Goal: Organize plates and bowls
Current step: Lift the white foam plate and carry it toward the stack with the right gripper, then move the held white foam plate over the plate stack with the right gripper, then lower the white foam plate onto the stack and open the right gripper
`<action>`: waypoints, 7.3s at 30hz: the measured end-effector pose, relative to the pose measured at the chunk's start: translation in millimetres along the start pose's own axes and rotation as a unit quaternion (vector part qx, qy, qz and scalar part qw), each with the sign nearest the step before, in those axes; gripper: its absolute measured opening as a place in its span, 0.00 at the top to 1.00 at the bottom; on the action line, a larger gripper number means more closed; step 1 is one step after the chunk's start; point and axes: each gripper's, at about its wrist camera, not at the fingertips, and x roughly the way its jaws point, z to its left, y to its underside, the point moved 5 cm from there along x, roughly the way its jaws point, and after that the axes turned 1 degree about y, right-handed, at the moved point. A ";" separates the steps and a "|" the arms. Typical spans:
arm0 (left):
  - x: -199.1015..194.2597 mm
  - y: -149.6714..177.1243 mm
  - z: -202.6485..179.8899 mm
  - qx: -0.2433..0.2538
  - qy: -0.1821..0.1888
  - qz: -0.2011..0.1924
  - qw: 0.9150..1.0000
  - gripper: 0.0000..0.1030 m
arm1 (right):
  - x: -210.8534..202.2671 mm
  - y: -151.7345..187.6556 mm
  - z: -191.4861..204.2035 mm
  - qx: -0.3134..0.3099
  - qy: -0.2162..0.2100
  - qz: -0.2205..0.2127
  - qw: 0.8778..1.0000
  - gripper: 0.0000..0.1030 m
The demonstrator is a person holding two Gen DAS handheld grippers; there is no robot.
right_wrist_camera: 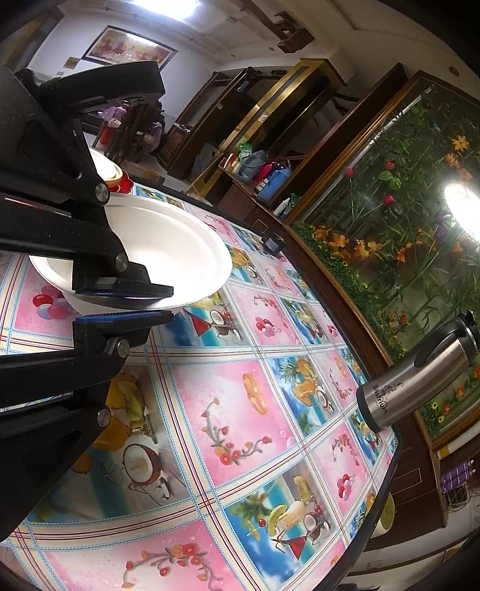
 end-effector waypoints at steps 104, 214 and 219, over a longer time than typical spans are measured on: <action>-73.0 48.8 169.5 -0.134 -0.057 -0.063 0.987 0.76 | 76.9 63.3 191.4 -0.143 -0.077 0.085 0.983 0.89; -125.7 61.2 190.1 -0.095 -0.212 -0.157 0.960 0.24 | 82.0 54.1 120.6 -0.082 -0.104 0.054 0.990 0.40; -133.1 56.8 184.2 -0.087 -0.219 -0.168 0.957 0.21 | 72.3 33.1 90.7 -0.084 -0.064 0.011 0.994 0.39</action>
